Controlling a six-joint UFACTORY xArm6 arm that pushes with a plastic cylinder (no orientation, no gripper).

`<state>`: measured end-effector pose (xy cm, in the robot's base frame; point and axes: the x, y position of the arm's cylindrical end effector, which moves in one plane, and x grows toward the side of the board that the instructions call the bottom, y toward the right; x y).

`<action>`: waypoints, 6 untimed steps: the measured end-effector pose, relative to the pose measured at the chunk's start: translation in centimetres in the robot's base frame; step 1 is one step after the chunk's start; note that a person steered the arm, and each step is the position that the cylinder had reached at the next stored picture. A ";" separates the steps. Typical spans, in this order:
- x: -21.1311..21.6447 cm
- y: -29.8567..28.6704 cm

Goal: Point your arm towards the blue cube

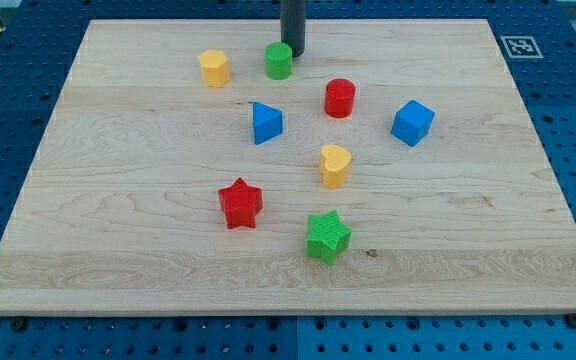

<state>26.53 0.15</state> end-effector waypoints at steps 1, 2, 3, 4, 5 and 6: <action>1.9 -0.7; 2.0 -0.9; 2.0 3.1; 3.3 8.5; 7.9 11.2; 8.6 11.2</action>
